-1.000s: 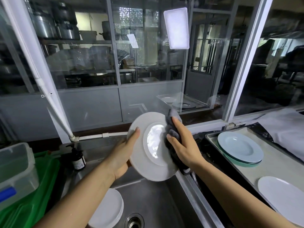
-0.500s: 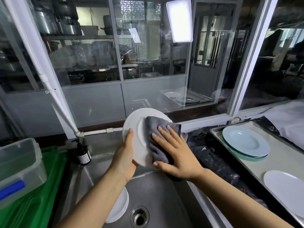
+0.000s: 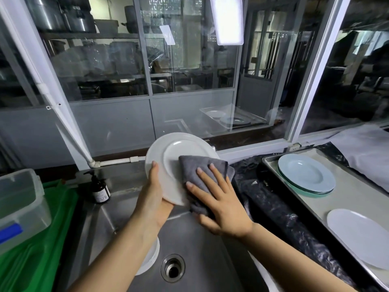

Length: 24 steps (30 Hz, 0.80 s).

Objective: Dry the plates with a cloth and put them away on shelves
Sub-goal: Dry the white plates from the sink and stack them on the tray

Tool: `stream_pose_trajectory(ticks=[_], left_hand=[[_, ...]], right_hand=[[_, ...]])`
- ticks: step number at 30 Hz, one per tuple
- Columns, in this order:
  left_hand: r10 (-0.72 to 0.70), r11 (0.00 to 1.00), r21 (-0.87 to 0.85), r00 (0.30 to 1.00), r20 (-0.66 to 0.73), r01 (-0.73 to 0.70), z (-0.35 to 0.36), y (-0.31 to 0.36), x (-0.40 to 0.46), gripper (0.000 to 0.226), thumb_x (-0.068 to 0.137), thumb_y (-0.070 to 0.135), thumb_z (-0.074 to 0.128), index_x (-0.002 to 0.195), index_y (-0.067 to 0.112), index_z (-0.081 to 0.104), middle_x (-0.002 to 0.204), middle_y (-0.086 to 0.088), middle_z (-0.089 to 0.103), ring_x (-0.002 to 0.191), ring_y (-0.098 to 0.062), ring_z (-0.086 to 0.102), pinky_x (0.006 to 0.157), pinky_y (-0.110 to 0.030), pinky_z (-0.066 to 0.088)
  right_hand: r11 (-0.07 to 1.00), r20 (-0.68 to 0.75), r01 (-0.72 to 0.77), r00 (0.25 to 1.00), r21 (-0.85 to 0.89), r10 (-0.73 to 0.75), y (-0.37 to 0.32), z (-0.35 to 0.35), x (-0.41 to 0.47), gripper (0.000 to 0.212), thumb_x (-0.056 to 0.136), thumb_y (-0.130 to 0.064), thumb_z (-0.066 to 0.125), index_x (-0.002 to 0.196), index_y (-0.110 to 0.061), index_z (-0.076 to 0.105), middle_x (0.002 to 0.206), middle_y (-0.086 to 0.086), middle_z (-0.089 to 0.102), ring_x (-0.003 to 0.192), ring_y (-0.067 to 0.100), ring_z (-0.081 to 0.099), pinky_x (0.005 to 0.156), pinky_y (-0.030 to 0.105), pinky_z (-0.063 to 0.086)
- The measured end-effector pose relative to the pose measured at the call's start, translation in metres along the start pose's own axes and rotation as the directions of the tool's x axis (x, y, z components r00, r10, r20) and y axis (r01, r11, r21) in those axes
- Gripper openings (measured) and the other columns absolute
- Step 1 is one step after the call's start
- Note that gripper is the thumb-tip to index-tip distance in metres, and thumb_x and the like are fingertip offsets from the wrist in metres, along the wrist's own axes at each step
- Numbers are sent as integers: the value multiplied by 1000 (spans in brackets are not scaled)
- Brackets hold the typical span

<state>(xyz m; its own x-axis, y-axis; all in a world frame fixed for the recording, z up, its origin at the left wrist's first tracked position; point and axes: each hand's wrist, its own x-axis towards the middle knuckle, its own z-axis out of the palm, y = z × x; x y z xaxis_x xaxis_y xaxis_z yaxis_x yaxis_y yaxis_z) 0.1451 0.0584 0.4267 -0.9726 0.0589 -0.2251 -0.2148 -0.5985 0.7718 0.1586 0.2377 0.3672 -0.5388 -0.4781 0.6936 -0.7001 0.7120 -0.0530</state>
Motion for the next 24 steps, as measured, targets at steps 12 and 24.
stream_pose_trajectory(ticks=[12, 24], left_hand=[[34, 988, 148, 999, 8, -35, -27, 10, -4, 48, 95, 55, 44, 122, 19, 61, 111, -1, 73, 97, -14, 70, 71, -32, 53], [-85, 924, 370, 995, -43, 95, -36, -2, 10, 44, 93, 58, 44, 109, 24, 66, 97, -7, 76, 85, -27, 70, 64, -39, 57]], right_hand=[[925, 97, -276, 961, 261, 259, 19, -18, 15, 68, 96, -40, 49, 154, -19, 20, 163, 1, 7, 151, 18, -2, 122, 44, 5], [533, 216, -673, 702, 513, 679, 25, -36, 31, 86, 74, -31, 83, 145, -32, 35, 128, -23, 48, 119, -13, 43, 102, 15, 34]])
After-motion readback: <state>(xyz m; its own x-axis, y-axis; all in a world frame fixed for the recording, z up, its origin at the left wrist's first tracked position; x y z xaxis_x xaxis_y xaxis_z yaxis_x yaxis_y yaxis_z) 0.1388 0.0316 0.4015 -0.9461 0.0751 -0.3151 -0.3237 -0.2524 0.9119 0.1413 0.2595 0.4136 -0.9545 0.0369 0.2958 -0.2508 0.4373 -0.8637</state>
